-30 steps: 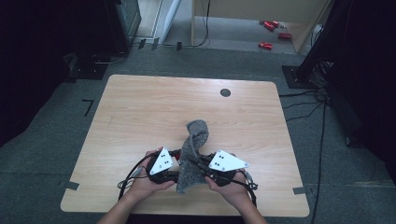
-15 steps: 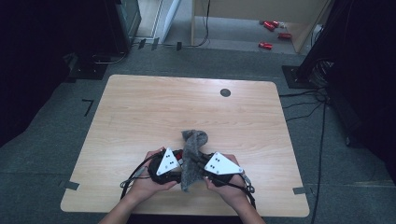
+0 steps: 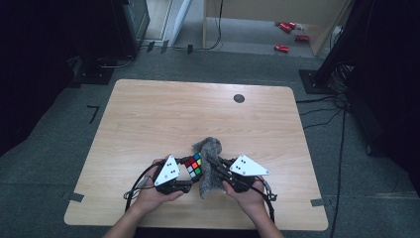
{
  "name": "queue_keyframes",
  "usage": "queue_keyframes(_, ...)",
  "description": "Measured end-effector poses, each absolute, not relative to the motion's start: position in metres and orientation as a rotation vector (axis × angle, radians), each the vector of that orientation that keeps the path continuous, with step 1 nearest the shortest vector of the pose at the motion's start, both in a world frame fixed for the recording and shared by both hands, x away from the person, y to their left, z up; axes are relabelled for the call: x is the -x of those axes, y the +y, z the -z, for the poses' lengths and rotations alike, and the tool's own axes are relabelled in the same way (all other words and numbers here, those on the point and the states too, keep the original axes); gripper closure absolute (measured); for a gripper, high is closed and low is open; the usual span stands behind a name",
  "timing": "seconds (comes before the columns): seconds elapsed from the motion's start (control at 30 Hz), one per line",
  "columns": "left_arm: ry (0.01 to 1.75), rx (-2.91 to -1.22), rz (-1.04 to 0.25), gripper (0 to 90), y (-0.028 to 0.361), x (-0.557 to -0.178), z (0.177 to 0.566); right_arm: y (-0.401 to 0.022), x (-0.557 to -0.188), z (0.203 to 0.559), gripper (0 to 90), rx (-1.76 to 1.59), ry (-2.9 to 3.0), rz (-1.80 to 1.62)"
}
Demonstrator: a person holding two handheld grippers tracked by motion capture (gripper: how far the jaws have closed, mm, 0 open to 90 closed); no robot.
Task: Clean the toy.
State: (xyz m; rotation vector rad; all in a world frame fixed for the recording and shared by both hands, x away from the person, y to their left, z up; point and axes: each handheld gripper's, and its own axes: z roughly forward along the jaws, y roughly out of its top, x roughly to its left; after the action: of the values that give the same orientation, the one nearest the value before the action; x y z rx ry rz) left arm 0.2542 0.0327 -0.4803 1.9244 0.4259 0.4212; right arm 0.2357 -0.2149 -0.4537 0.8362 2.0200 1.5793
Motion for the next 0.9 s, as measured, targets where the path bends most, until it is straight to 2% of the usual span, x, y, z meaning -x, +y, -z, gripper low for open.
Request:
queue_keyframes(0.2,0.406,-1.869,-0.402,35.3,0.037,-0.253,0.479,-0.219,-0.241,0.460,81.9,-0.913,2.036,-1.547)
queue_keyframes(0.47,0.372,-1.859,-0.389,35.3,0.034,-0.250,0.478,-0.211,-0.230,0.444,82.1,-0.861,1.990,-1.594)
queue_keyframes(0.63,0.421,-1.835,-0.392,35.2,0.040,-0.254,0.476,-0.218,-0.239,0.458,82.2,-0.942,2.024,-1.541)
queue_keyframes(0.77,0.457,-1.855,-0.378,35.2,0.039,-0.258,0.480,-0.214,-0.235,0.453,82.2,-0.903,2.022,-1.546)
queue_keyframes(0.9,0.420,-1.850,-0.368,35.3,0.036,-0.254,0.480,-0.208,-0.230,0.445,82.4,-0.858,2.003,-1.564)
